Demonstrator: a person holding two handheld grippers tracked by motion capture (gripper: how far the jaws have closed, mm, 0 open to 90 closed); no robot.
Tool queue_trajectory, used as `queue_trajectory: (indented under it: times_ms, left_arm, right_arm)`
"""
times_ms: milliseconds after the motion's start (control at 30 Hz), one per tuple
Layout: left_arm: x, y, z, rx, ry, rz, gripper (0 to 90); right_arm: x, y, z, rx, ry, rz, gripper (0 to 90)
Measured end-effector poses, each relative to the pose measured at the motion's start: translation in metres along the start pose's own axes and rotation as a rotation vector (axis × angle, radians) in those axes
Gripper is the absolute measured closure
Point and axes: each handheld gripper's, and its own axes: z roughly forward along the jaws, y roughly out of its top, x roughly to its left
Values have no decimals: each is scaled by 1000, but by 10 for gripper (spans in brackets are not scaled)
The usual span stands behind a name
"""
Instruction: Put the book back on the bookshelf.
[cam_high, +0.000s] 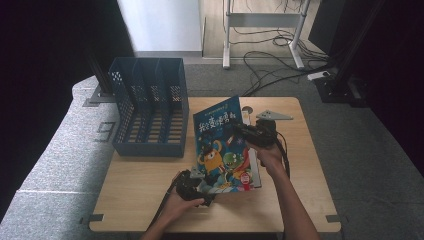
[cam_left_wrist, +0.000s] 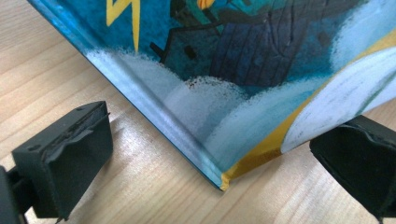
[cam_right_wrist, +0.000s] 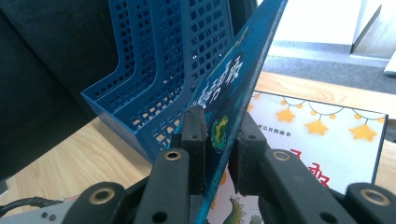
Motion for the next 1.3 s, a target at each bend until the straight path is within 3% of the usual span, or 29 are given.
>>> queue_trajectory:
  times_ms: [467, 767, 867, 1300]
  left_arm:
    - [5, 6, 4, 6, 31, -6, 0]
    - [3, 4, 3, -10, 34, -20, 9]
    - [2, 3, 1, -16, -3, -43, 14]
    - [1, 7, 6, -16, 32, -39, 0]
  right_arm:
    - [6, -2, -7, -94, 21, -68, 774]
    - [6, -4, -8, -105, 20, -71, 774]
    - [6, -5, -8, -113, 19, -63, 776]
    - [7, -5, -9, -131, 16, -81, 777]
